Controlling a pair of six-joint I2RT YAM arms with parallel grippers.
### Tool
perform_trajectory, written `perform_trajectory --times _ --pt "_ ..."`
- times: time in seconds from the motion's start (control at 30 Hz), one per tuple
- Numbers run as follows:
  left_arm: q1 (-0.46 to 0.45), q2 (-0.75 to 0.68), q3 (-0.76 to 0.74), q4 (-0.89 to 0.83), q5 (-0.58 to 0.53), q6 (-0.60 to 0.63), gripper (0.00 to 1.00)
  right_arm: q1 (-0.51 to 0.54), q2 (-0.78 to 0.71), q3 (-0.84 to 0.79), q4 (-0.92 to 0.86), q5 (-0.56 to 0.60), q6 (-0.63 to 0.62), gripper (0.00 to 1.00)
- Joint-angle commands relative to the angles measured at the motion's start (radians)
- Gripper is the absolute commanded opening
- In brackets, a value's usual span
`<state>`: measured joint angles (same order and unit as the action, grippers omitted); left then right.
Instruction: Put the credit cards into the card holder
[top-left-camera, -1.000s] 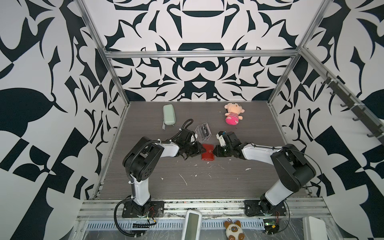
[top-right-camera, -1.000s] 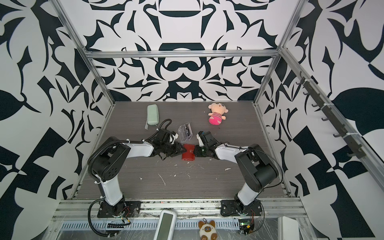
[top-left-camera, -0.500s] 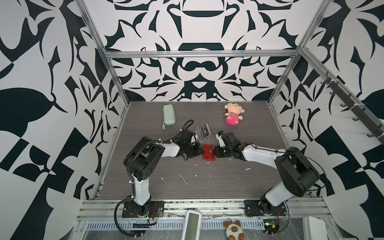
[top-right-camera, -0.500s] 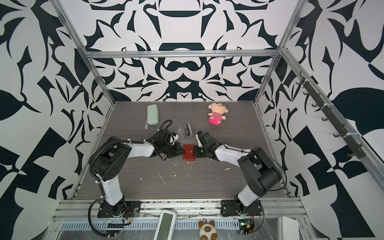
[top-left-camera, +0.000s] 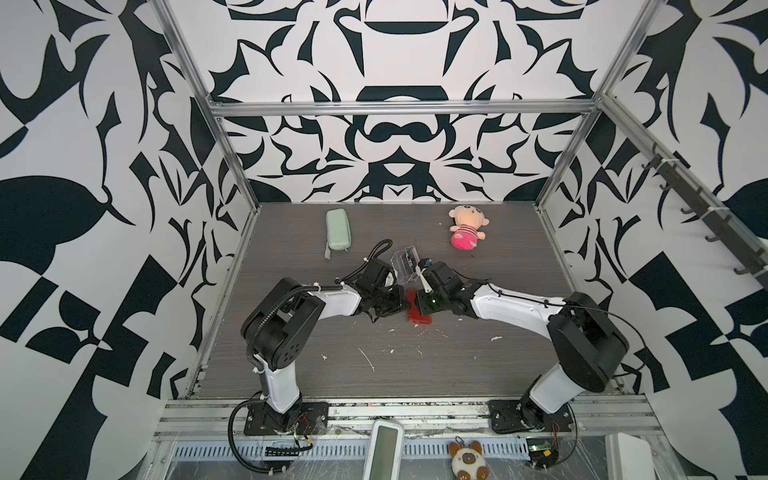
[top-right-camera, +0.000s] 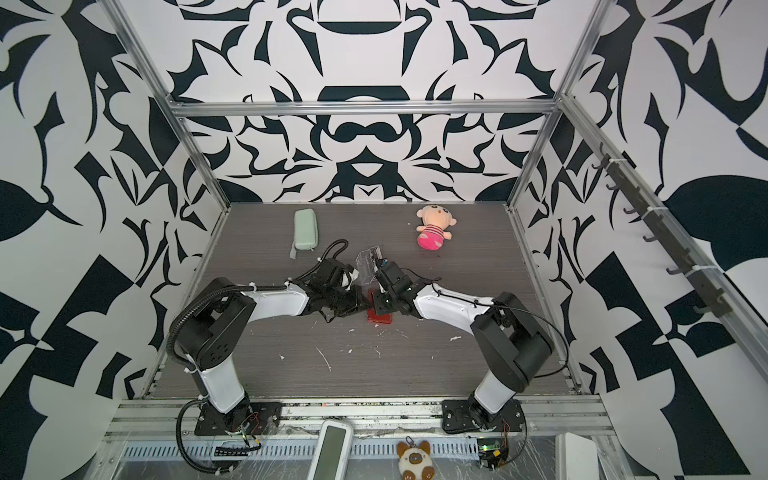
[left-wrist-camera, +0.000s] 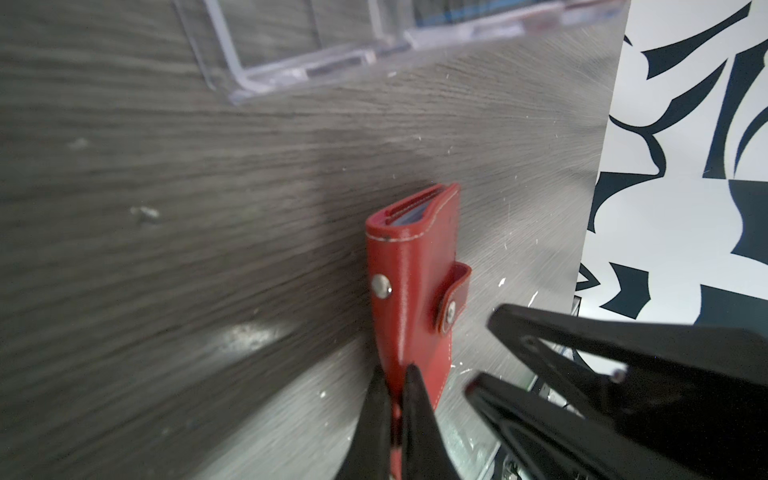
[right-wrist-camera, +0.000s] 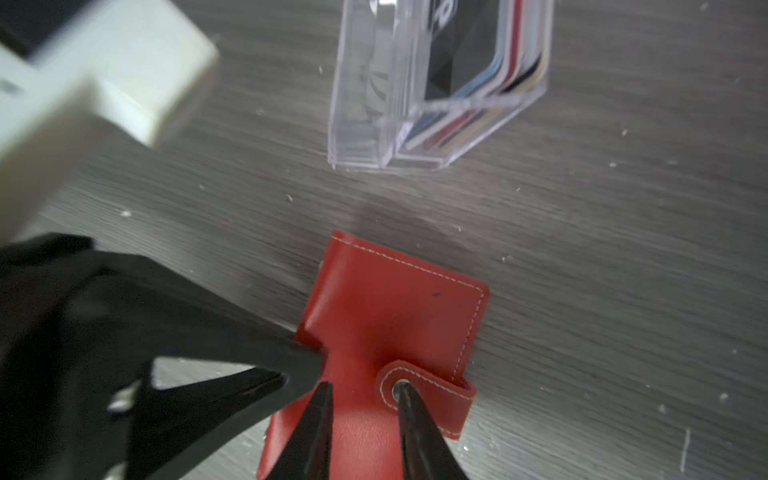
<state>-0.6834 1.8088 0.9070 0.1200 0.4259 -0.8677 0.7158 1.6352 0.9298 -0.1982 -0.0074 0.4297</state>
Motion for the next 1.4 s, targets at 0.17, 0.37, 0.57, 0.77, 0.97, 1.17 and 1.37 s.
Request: perform_trajectory --times 0.17,0.37,0.57,0.77,0.97,1.17,1.37 --pt "-0.008 -0.045 0.009 -0.022 -0.022 -0.018 0.03 0.029 0.042 0.074 -0.097 0.101 -0.026 0.32" --pt "-0.009 -0.052 0.007 -0.029 -0.03 -0.018 0.03 0.043 0.084 0.107 -0.15 0.159 -0.025 0.32" --pt "-0.009 -0.06 0.004 -0.038 -0.042 -0.017 0.03 0.053 0.121 0.134 -0.196 0.234 -0.02 0.21" --pt "-0.01 -0.078 0.004 -0.085 -0.092 -0.003 0.03 0.058 0.097 0.138 -0.22 0.282 -0.012 0.04" --pt "-0.009 -0.091 -0.003 -0.126 -0.145 0.004 0.03 0.058 0.032 0.105 -0.198 0.312 0.009 0.0" --pt "-0.009 -0.1 -0.024 -0.138 -0.163 0.004 0.03 0.057 -0.019 0.081 -0.2 0.35 0.034 0.0" --pt "-0.01 -0.117 -0.043 -0.146 -0.171 0.014 0.16 0.056 -0.062 0.071 -0.19 0.324 0.043 0.0"
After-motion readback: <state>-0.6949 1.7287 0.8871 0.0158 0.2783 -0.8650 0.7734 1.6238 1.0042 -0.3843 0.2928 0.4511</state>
